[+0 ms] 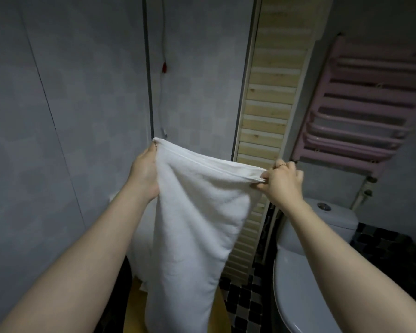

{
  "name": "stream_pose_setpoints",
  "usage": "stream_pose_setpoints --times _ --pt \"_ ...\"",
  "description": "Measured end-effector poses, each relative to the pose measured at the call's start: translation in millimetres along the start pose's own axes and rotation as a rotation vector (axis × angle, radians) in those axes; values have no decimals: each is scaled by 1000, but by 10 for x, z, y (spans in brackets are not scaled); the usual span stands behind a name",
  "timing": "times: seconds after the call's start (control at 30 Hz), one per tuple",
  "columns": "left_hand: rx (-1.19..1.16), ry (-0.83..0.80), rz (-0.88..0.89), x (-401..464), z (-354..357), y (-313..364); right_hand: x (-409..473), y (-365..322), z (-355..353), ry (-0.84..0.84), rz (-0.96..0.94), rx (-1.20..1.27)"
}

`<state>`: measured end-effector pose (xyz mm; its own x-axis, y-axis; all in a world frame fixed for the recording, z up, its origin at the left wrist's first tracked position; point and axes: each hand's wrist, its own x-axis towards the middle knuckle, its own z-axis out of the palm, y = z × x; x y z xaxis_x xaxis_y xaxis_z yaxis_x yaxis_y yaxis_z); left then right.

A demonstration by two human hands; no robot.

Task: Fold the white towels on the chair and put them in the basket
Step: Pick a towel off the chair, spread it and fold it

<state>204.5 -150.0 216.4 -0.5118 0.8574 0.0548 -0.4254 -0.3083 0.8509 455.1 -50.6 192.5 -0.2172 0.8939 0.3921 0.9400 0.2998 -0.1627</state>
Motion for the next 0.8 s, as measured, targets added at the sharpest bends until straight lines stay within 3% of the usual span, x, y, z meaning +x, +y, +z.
stream_pose_setpoints --times 0.07,0.1,0.2,0.27,0.4,0.47,0.57,0.67,0.8 --pt "-68 -69 -74 -2 -53 -6 -54 98 9 -39 79 -86" --pt "-82 -122 -106 -14 -77 -25 -91 129 37 -90 147 39" --pt "-124 -251 -158 -69 -100 -109 -171 116 111 -300 395 987" --pt "-186 -230 -149 -76 -138 -86 -188 144 138 -403 465 1390" --pt "-245 -169 -35 4 -239 56 -220 73 -1 -649 187 1882" --pt "-217 -173 24 78 -252 133 -170 -35 -114 -665 51 2020" --pt "-182 -99 36 297 -345 251 72 -207 -193 -576 114 1958" --pt "-9 59 57 629 -549 150 362 -364 -18 -352 415 1516" --pt "85 137 73 1115 -578 -34 821 -573 260 -146 448 1215"
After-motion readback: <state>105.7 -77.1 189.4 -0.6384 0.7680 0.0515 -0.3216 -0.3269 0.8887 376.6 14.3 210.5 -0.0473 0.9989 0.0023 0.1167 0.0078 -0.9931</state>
